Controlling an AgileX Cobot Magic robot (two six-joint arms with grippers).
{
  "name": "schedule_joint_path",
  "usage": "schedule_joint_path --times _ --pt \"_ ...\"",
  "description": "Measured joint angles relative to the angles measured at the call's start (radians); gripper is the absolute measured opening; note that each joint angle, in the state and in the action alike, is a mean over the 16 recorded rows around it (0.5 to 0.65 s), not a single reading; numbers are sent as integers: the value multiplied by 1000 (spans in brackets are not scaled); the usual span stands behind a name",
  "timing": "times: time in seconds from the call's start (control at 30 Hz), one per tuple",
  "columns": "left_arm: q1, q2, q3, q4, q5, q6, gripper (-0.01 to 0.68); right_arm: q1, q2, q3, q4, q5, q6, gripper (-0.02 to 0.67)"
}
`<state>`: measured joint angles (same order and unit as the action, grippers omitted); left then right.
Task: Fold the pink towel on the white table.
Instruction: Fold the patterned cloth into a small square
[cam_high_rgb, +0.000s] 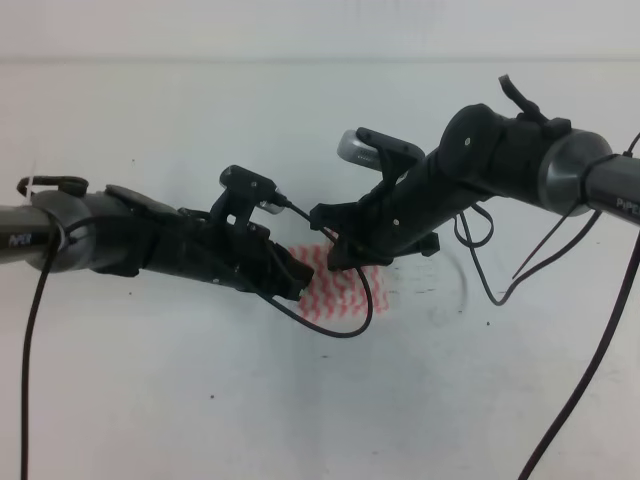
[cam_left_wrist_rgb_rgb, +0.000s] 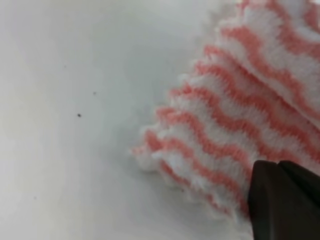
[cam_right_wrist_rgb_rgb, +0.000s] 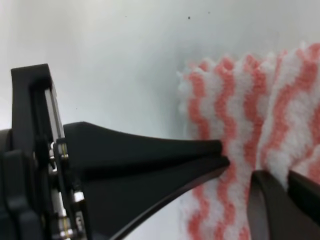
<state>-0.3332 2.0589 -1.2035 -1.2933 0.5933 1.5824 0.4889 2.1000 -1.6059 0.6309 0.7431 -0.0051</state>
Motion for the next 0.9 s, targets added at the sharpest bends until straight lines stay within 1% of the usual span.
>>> schedule_joint_path --times 0.43,0.9 --pt "10 -64 4 25 1 19 0 0 3 0 -2 4 -7 -2" --pt "38 -109 12 97 65 44 0 0 0 0 3 9 -16 -2"
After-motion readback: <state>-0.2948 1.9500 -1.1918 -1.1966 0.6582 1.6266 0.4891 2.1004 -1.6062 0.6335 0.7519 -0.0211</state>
